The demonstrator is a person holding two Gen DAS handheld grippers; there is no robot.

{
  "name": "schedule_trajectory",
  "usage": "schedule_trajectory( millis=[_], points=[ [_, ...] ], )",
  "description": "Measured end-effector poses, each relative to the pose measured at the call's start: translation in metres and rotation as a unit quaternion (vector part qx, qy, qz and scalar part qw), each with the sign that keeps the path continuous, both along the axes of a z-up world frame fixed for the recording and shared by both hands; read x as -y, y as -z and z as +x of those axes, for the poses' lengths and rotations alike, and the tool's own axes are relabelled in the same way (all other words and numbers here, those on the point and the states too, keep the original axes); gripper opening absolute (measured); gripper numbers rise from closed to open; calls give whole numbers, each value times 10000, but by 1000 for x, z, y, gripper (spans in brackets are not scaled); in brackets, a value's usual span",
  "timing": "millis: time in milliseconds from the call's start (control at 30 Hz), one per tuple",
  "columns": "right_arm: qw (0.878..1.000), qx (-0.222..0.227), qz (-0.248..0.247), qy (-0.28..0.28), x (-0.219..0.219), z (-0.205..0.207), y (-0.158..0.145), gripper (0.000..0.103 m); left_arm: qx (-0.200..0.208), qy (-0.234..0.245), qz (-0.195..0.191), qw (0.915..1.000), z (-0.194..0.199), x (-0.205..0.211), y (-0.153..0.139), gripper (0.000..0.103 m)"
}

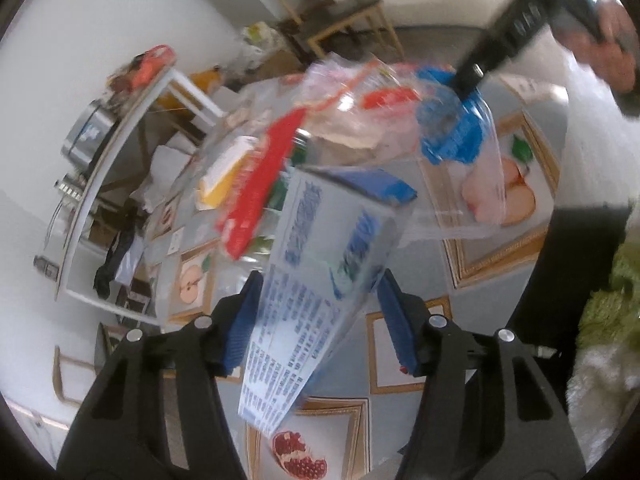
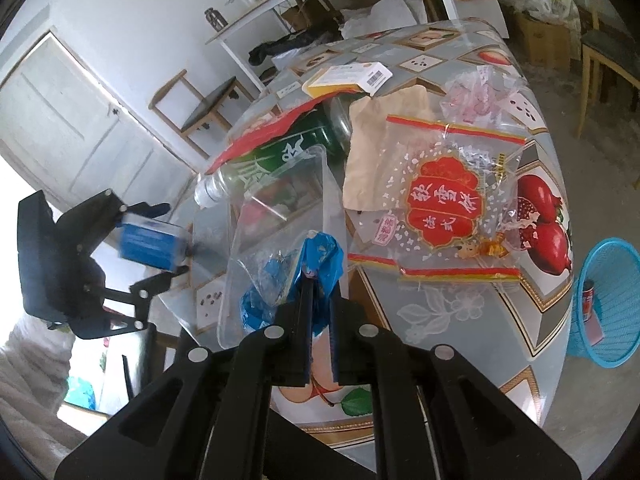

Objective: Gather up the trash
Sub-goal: 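Grasp and lift the blue-white toothpaste box with the left gripper while the right holds the wrapper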

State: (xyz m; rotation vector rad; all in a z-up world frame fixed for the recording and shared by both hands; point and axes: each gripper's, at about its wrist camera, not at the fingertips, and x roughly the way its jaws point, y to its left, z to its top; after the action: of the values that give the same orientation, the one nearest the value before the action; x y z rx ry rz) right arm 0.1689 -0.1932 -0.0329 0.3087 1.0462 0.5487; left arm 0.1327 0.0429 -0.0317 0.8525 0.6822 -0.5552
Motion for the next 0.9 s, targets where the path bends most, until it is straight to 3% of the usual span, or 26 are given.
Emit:
schedule_trajectory(
  millis=[67,167,233,367,467,700,800,900],
  points=[
    [9999,-28,143,19,3,1,1,8,24,-210,-308,9993,2,-7,-13,49],
    [9988,-179,449,113,10,4,5,8,-6,-629,-1062,9923,6,-25,-39,42],
    [9979,-217,593,175,14,4,6,8,-46,-873,-1612,9830,7,-40,-54,32],
    [9982,-111,539,223,12,1,2,8,-117,-1215,-2222,9673,10,-54,-57,32],
    [9989,-76,401,216,8,-2,0,8,-60,-1201,-2465,9617,6,-52,-52,33],
    [9989,384,-122,259,-1,-11,-19,8,151,-1250,-2493,9602,2,-42,-46,33],
    [9977,635,-186,161,-6,-14,-30,8,91,-1453,-2730,9509,3,-53,-48,33],
    [9981,586,200,-32,-8,-8,-31,8,74,-1626,-2984,9405,1,-64,-50,32]
  ],
)
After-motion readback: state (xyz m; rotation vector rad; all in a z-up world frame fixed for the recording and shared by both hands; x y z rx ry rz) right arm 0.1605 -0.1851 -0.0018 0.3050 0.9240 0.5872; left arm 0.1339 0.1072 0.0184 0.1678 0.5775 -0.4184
